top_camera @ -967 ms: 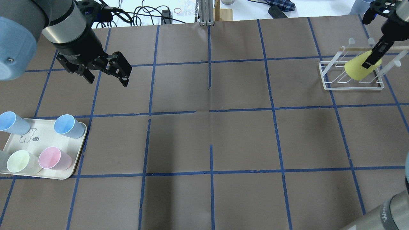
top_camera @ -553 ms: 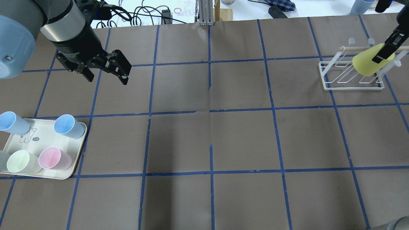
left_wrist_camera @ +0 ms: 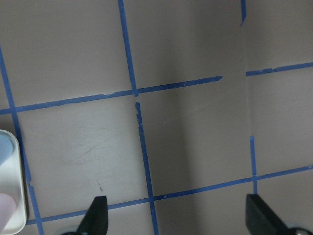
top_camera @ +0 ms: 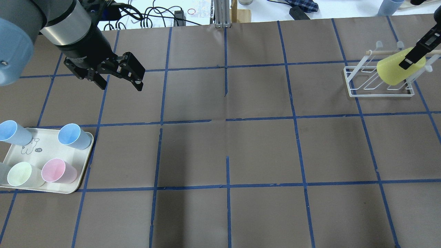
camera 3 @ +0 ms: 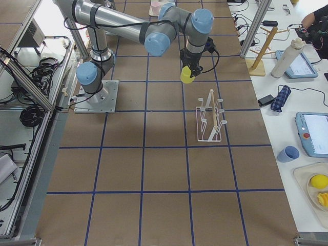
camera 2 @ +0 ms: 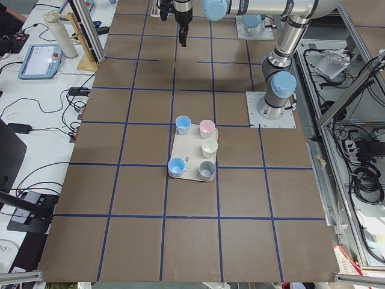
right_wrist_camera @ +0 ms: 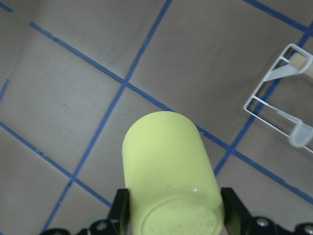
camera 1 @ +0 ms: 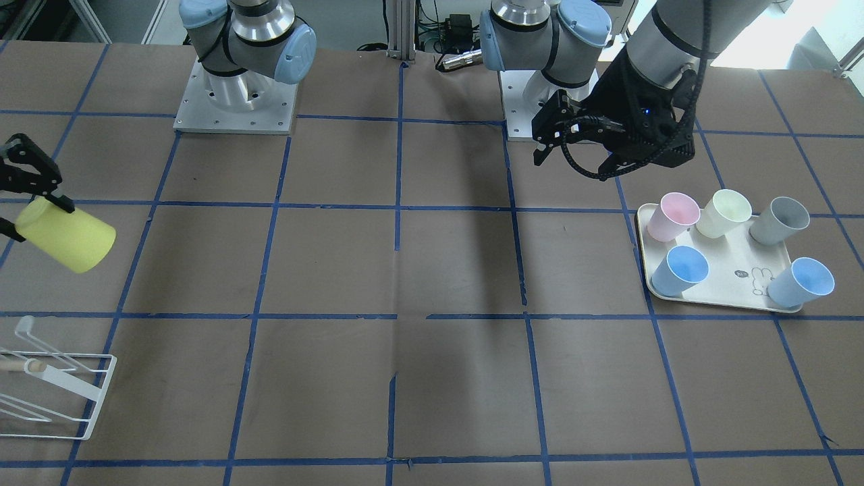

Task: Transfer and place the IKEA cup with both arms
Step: 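Lift the yellow cup out of the rack with the right gripper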

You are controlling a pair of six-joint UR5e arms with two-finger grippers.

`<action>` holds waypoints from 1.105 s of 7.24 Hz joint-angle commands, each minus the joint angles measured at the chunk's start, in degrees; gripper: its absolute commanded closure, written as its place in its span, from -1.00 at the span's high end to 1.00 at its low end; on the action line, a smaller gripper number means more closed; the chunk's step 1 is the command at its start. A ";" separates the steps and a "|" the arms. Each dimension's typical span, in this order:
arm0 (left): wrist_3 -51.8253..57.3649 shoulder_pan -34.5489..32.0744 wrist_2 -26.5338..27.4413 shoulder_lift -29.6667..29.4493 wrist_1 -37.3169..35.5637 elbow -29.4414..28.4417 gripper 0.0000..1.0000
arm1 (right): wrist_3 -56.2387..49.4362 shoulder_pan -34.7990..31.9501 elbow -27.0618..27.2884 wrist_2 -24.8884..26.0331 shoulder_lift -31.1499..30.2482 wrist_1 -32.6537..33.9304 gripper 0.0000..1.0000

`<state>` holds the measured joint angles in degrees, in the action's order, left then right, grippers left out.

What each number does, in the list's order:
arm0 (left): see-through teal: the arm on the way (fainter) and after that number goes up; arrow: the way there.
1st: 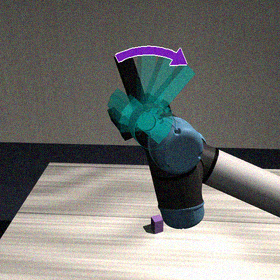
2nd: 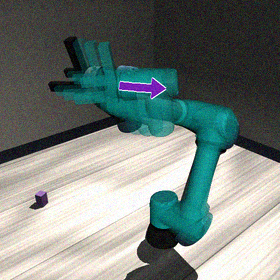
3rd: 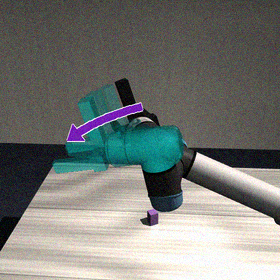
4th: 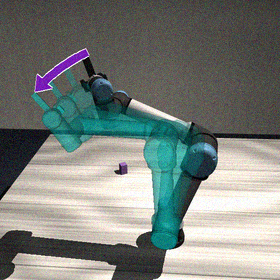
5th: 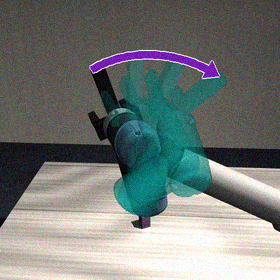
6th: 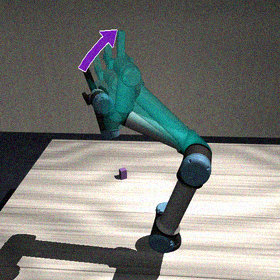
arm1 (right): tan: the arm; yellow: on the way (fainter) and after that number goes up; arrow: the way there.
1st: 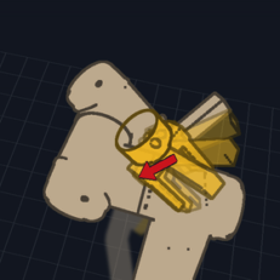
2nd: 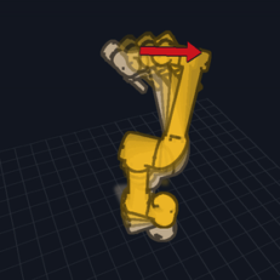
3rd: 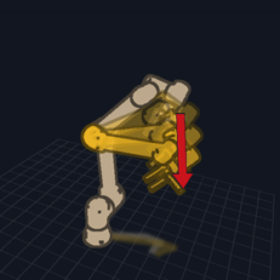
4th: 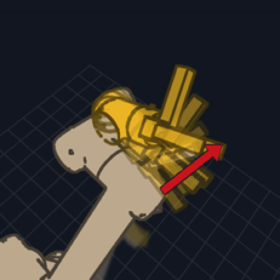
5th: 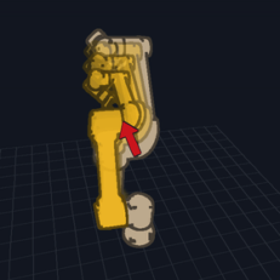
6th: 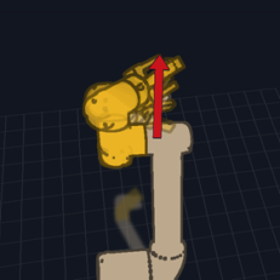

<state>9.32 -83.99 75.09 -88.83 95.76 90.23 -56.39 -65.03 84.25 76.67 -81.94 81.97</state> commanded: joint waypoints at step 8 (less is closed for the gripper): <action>0.44 7.38 -58.95 -1.87 15.07 16.11 1.00 | 2.34 -0.36 0.74 -44.03 0.37 -47.76 -0.32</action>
<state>9.60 -74.26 22.90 -89.82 110.88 104.15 -53.76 -65.39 84.84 38.04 -81.56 38.07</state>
